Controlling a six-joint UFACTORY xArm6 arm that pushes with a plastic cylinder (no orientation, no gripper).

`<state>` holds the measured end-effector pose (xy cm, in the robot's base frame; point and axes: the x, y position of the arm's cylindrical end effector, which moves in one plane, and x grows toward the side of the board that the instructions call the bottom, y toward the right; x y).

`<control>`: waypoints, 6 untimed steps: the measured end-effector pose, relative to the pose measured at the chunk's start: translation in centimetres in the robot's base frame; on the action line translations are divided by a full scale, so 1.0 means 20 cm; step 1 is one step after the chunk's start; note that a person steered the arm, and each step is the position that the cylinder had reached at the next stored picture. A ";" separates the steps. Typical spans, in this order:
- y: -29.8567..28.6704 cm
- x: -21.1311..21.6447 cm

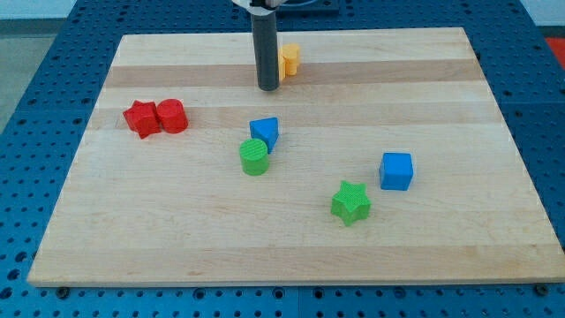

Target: Move the blue triangle down a bit

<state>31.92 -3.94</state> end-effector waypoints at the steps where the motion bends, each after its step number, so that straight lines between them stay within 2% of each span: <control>1: 0.02 -0.10; 2: 0.04 -0.20; 3: 0.04 -0.19; 5: 0.04 0.20; 6: 0.04 0.21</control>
<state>36.13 -3.12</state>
